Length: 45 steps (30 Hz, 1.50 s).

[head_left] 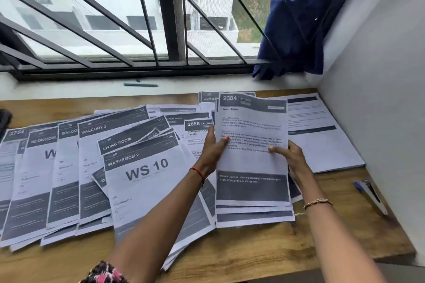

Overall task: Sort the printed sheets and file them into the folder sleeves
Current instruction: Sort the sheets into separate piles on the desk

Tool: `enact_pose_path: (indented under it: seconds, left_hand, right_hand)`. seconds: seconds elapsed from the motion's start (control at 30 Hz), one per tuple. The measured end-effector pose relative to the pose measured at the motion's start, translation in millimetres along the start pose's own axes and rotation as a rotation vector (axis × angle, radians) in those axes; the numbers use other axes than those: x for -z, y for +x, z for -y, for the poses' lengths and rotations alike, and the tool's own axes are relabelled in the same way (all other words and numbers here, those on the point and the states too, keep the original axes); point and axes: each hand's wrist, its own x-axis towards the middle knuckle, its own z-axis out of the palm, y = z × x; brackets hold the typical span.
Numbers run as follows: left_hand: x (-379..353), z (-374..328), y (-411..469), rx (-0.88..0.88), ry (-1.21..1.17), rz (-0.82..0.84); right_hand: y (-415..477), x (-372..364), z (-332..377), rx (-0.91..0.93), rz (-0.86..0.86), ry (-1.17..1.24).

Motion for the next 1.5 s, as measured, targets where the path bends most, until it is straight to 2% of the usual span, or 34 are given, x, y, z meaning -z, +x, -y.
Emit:
enact_pose_path:
  seconds: [0.13,0.23,0.33,0.47,0.57,0.7,0.8,0.9,1.07,1.13,1.27,1.5]
  left_hand:
    - [0,-6,1,0.026,-0.086,0.015]
    - [0,-9,4,0.061,-0.127,-0.11]
    - [3,-5,9,0.087,-0.067,-0.192]
    - [8,4,12,0.09,0.065,-0.195]
    - [14,10,16,0.078,0.258,-0.222]
    - [31,12,24,0.05,0.723,-0.484]
    - [43,6,27,0.117,0.965,-0.557]
    - [48,4,28,0.215,1.042,-0.538]
    - [49,7,33,0.249,1.032,-0.492]
    - [50,12,34,0.199,0.999,-0.474]
    - [47,20,30,-0.032,0.894,-0.369]
    - [34,14,23,-0.076,0.844,-0.281]
  right_hand:
    - [-2,-3,8,0.024,0.031,0.057]
    - [1,-3,12,0.054,0.032,-0.012]
    - [6,-4,12,0.015,0.09,-0.087]
    - [5,-1,9,-0.106,0.149,-0.03]
    - [8,2,5,-0.134,0.114,-0.035]
    - [11,10,1,-0.164,0.023,0.004]
    - [9,11,0,-0.176,0.011,0.047]
    - [8,8,0,-0.183,0.004,0.071]
    - [8,2,-1,-0.212,0.012,0.066]
    - [9,0,-1,-0.216,0.019,0.056]
    - [11,-2,-3,-0.213,0.029,0.058]
    - [13,0,-2,-0.189,0.059,0.055]
